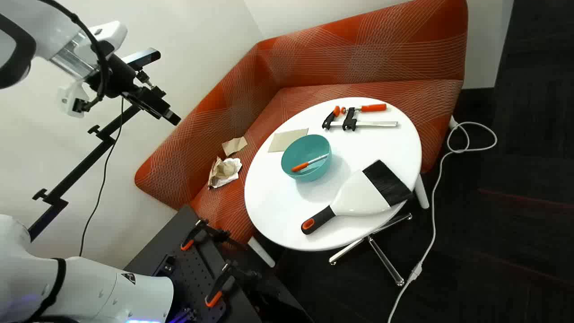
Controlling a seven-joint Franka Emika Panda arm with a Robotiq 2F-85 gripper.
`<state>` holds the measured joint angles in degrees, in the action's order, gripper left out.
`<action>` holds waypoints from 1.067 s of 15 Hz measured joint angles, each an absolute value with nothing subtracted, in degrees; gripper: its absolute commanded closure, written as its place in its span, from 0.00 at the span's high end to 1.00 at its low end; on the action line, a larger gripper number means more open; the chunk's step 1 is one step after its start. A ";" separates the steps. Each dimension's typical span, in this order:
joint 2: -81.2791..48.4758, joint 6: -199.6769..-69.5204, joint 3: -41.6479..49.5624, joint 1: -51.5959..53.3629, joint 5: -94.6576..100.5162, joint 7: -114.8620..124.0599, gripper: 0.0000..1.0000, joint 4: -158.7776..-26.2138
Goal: Remove the pen from the bowl and place it on the table
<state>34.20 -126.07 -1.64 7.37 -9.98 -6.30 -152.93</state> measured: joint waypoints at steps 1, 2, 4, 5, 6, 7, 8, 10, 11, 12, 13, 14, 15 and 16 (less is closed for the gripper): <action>34.20 -126.07 -1.64 7.37 -9.98 -6.30 1.00 -152.93; 34.20 -126.07 -1.64 7.37 -9.98 -6.30 1.00 -152.93; 34.20 -126.07 -1.64 7.37 -9.98 -6.30 1.00 -152.93; 34.19 -126.07 -1.64 7.37 -9.98 -6.30 1.00 -152.93; 34.19 -126.07 -1.64 7.37 -9.98 -6.30 1.00 -152.93; 34.19 -126.07 -1.64 7.37 -9.98 -6.30 1.00 -152.93; 34.19 -126.07 -1.64 7.37 -9.98 -6.30 1.00 -152.93; 34.19 -126.07 -1.64 7.37 -9.98 -6.30 1.00 -152.93; 34.19 -126.07 -1.64 7.37 -9.98 -6.30 1.00 -152.93; 34.19 -126.07 -1.64 7.37 -9.98 -6.30 1.00 -152.93; 34.19 -126.07 -1.64 7.37 -9.97 -6.30 1.00 -152.93; 34.12 -126.17 -1.65 7.33 -9.95 -6.30 1.00 -152.91; 33.81 -126.46 -1.65 7.20 -9.86 -6.21 1.00 -152.78; 33.14 -127.16 -1.65 7.05 -9.80 -6.00 1.00 -152.51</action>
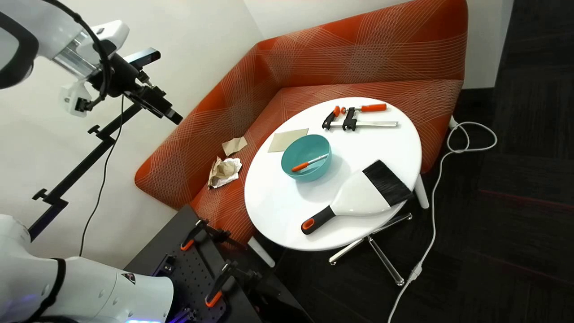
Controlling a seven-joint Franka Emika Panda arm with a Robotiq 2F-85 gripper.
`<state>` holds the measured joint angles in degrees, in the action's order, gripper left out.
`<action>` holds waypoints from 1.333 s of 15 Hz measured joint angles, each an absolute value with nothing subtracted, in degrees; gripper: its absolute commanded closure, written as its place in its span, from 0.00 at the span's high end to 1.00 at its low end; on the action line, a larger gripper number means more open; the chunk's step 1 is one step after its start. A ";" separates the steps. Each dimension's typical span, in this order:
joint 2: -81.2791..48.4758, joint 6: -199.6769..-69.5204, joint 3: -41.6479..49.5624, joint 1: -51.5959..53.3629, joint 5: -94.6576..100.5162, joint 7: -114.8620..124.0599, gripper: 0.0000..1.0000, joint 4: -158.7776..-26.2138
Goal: Remove the pen from the bowl and place it on the table
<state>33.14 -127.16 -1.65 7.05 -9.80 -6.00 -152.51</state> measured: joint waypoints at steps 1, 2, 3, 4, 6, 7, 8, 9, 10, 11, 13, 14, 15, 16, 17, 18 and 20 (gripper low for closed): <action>32.02 -128.26 -1.65 6.80 -9.65 -5.29 1.00 -152.07; 30.38 -129.82 -1.64 6.34 -9.53 -4.48 1.00 -151.37; 28.30 -131.43 -1.59 5.74 -9.51 -3.89 1.00 -150.41; 25.82 -133.05 -1.42 5.05 -9.51 -3.44 1.00 -149.16; 20.06 -136.80 -0.85 3.37 -9.36 -2.41 1.00 -146.18; 16.92 -138.49 -0.45 2.56 -9.30 -1.81 1.00 -144.49; 13.74 -139.88 -0.04 1.81 -9.30 -1.55 1.00 -142.77; 10.64 -141.28 0.24 1.12 -9.28 -1.07 1.00 -141.13; 7.55 -142.72 0.45 0.56 -9.20 -0.51 1.00 -139.58; 4.40 -144.23 0.64 0.15 -9.16 0.21 1.00 -138.15; -1.64 -146.85 0.93 -0.36 -9.06 1.63 1.00 -135.53; -4.75 -148.14 1.10 -0.46 -8.98 2.49 1.00 -134.20; -7.73 -149.18 1.20 -0.48 -8.92 3.24 1.00 -132.88; -10.63 -150.15 1.22 -0.48 -8.87 4.13 1.00 -131.58; -13.41 -150.91 1.22 -0.45 -8.80 5.12 1.00 -130.28; -16.03 -151.48 1.22 -0.41 -8.79 6.12 1.00 -129.02; -21.10 -152.50 1.33 -0.31 -8.78 8.36 1.00 -126.44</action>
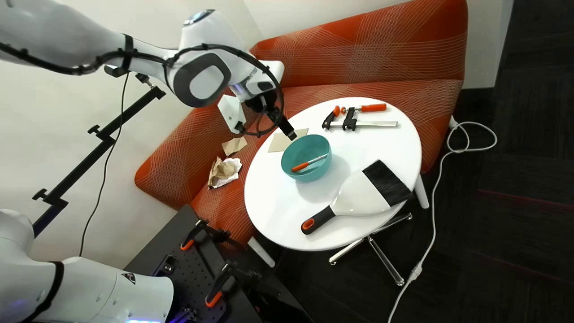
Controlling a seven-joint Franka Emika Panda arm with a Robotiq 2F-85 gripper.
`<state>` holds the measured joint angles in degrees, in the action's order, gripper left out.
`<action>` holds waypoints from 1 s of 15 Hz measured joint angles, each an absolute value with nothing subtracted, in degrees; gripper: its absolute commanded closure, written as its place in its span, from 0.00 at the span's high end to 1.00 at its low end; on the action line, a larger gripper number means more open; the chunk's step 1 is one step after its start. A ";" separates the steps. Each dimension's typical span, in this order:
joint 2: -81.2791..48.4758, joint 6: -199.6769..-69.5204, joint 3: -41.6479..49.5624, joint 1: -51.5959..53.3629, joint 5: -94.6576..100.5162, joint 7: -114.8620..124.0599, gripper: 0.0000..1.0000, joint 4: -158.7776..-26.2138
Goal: Remove the pen from the bowl and place it on the table
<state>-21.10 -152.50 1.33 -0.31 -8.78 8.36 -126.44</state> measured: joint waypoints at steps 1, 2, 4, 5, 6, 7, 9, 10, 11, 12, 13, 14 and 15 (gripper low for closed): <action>-23.53 -152.92 1.55 -0.21 -8.78 9.71 1.00 -125.10; -25.82 -153.15 1.79 -0.16 -8.78 11.06 1.00 -123.78; -30.09 -153.47 2.36 -0.05 -8.81 13.56 1.00 -121.10; -32.05 -153.49 2.51 -0.05 -8.91 14.51 1.00 -119.78; -33.83 -153.49 2.61 -0.03 -8.93 15.45 1.00 -118.53; -35.47 -153.49 2.70 0.05 -8.93 16.36 1.00 -117.36; -38.39 -153.50 2.88 0.33 -9.00 18.16 1.00 -115.25; -39.67 -153.50 3.01 0.53 -9.01 18.86 1.00 -114.35; -40.79 -153.49 3.09 0.67 -9.02 19.68 1.00 -113.55; -41.79 -153.50 3.16 0.76 -9.08 20.31 1.00 -112.83; -42.64 -153.49 3.26 0.81 -9.10 20.78 0.75 -112.18; -43.37 -153.49 3.42 0.89 -9.16 21.00 0.72 -111.65; -43.99 -153.49 3.69 1.07 -9.17 21.53 0.66 -111.20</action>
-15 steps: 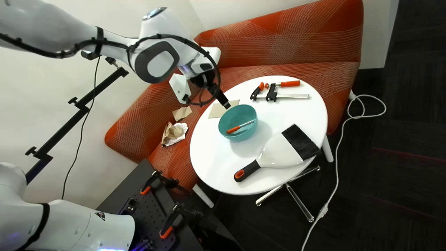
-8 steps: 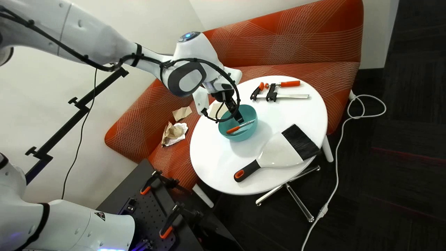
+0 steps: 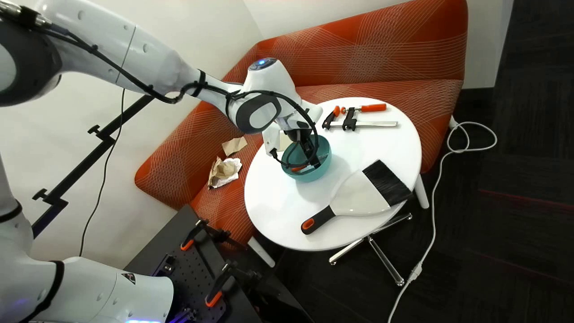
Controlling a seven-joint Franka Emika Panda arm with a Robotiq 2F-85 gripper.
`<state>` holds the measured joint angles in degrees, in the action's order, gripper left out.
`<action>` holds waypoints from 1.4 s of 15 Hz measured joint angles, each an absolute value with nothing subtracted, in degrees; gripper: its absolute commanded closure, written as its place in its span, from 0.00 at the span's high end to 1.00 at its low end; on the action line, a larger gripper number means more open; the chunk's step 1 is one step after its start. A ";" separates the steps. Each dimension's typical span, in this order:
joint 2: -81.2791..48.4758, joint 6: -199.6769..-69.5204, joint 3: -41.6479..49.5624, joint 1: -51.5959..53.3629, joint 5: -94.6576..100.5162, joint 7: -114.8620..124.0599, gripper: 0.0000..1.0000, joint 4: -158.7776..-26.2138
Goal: Remove the pen from the bowl and place it on the table
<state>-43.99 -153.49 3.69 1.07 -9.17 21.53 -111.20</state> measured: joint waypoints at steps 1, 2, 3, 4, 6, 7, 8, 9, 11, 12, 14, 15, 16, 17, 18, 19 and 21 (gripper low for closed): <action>-44.52 -153.49 4.03 1.31 -9.17 21.96 0.57 -110.80; -44.94 -153.49 4.30 1.51 -9.17 22.29 0.50 -110.48; -45.28 -153.49 4.54 1.72 -9.17 22.78 0.41 -110.24; -45.54 -153.49 4.77 1.92 -9.17 22.97 0.34 -110.03; -45.79 -153.49 5.17 2.29 -9.17 23.11 0.19 -109.88; -45.79 -153.49 5.31 2.45 -9.17 23.11 0.12 -109.87; -45.79 -153.49 5.45 2.61 -9.17 23.11 0.04 -109.85; -45.78 -153.49 5.53 2.80 -9.17 23.11 0.00 -109.82; -45.60 -153.49 5.56 3.21 -9.17 23.13 0.03 -109.79; -45.29 -153.50 5.56 3.47 -9.23 23.13 0.03 -109.84; -43.95 -153.50 5.55 4.07 -9.34 23.13 0.03 -110.37; -42.81 -153.51 5.55 4.42 -9.35 23.13 0.03 -110.97; -41.28 -153.54 5.58 4.82 -9.35 23.13 0.03 -111.87; -39.31 -153.55 5.60 5.29 -9.34 23.13 0.03 -113.16; -37.06 -153.55 5.62 5.74 -9.32 23.13 0.03 -114.70; -34.62 -153.55 5.62 6.14 -9.29 23.13 0.03 -116.44; -29.13 -153.54 5.55 6.89 -8.98 23.06 0.03 -120.54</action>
